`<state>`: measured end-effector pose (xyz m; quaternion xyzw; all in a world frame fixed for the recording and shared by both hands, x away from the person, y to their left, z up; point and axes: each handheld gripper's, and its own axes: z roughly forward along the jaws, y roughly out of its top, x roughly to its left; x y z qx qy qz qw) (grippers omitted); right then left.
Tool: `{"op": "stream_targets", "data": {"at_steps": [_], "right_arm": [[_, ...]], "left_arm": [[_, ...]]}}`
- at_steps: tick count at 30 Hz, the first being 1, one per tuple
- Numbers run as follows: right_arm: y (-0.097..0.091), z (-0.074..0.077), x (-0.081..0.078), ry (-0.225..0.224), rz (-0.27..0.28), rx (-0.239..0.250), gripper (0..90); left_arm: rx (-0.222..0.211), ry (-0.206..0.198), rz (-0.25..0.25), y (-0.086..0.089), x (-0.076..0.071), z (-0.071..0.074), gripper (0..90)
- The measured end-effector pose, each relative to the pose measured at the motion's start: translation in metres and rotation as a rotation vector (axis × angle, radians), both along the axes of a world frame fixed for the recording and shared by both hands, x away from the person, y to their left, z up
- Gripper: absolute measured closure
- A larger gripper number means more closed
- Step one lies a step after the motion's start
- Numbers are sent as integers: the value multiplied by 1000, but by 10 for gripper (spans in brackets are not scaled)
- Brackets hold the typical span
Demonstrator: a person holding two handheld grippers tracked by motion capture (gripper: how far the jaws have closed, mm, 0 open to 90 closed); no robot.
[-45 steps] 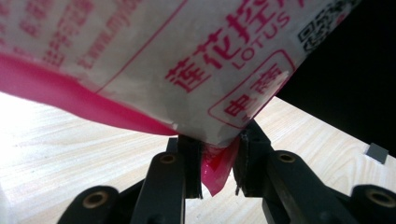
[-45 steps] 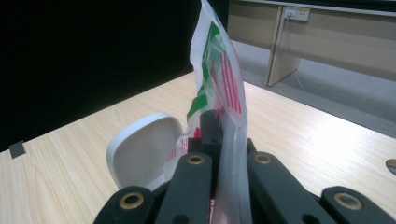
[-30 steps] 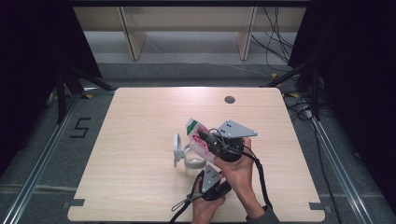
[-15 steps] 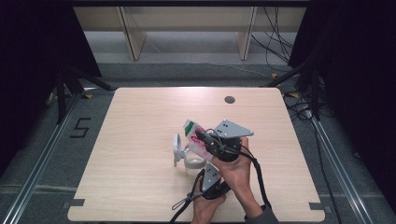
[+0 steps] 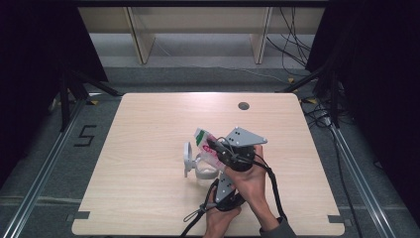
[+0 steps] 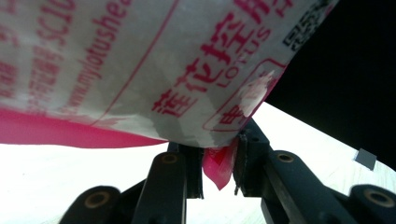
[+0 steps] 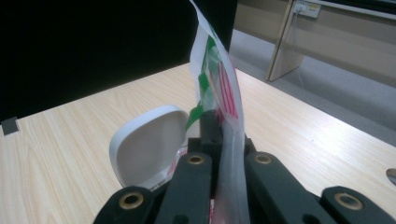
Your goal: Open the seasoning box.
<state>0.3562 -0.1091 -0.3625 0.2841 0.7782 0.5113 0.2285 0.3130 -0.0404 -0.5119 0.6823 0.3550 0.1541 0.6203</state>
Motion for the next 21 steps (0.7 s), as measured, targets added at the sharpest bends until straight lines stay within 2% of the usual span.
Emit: {"op": "stream_targets", "data": {"at_steps": [2,3,8,9,11,13,16,21], "right_arm": [[-1,0,0,-8,16,-20,900],[0,-1,0,8,16,-15,900],[2,-1,1,-2,33,-23,900],[2,-1,-1,25,17,-7,900],[0,0,0,18,23,-12,900],[0,-1,0,10,16,-3,900],[-2,1,1,16,15,-12,900],[-1,0,2,8,7,1,900]], "left_arm": [[1,6,-4,0,1,0,751],[1,5,-3,0,1,0,751],[5,6,3,-1,1,0,752],[6,7,-1,-1,1,1,752],[20,12,3,-1,1,2,752],[7,4,-5,-1,2,2,752],[6,4,-3,-2,2,2,752],[12,5,1,-2,3,2,752]]}}
